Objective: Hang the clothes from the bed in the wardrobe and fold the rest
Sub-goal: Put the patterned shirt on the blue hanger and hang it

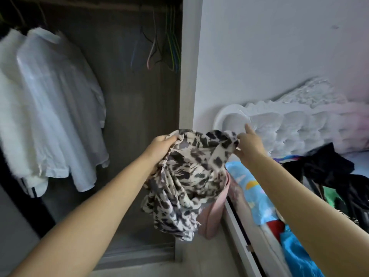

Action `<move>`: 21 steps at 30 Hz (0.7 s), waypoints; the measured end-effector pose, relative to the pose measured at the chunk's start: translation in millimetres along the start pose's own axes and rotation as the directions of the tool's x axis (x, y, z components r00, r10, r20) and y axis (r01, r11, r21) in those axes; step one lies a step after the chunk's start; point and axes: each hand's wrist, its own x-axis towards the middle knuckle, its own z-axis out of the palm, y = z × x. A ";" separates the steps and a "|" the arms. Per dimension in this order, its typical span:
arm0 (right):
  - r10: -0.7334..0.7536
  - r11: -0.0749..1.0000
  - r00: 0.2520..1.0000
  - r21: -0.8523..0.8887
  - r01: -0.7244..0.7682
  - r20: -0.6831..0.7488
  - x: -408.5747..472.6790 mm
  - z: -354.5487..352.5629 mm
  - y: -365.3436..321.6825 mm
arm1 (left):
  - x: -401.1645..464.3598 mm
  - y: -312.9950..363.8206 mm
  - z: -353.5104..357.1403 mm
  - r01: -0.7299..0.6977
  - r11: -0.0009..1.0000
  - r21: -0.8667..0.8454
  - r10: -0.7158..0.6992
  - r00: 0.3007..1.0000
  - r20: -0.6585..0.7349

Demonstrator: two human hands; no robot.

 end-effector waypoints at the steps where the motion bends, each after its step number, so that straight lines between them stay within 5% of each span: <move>1: -0.131 0.963 0.989 -0.228 0.145 0.075 -10.5 0.4 -2.5 | 1.9 6.5 -0.2 0.016 1.000 0.004 -0.016 1.000 0.023; 2: -0.203 0.883 0.950 -0.375 0.283 0.238 -21.7 5.5 -4.6 | 2.4 12.6 0.1 0.036 0.999 0.000 -0.036 0.998 0.060; 5: -0.044 0.631 0.783 -0.590 0.503 0.620 -42.7 35.1 -1.7 | 0.6 31.1 3.6 0.087 0.995 -0.037 -0.078 0.976 0.202; 8: -0.149 0.599 0.829 -0.617 0.510 0.540 -32.8 56.6 9.7 | 0.7 41.9 -2.7 0.076 0.997 0.017 -0.078 0.946 0.315; 10: -0.176 0.611 0.863 -0.634 0.473 0.474 -22.5 57.7 8.8 | 2.6 46.0 -20.3 0.020 0.955 0.297 -0.112 0.948 0.297; 13: -0.198 0.511 0.805 -0.642 0.572 0.559 -19.5 66.0 -2.4 | 9.1 50.7 -49.2 -0.030 0.786 0.618 -0.124 0.971 0.205; 15: -0.161 0.510 0.773 -0.618 0.598 0.614 -20.0 82.2 -5.9 | 17.9 48.7 -62.7 -0.073 0.771 0.633 -0.053 0.983 0.178; 18: -0.107 0.617 0.764 -0.560 0.553 0.637 -18.3 108.6 -5.5 | 25.0 40.6 -75.4 -0.060 0.891 0.450 0.010 0.994 0.113; 21: -0.079 0.577 0.756 -0.589 0.566 0.650 -13.5 134.7 -7.0 | 34.1 39.5 -90.8 -0.072 0.933 0.352 0.048 0.996 0.075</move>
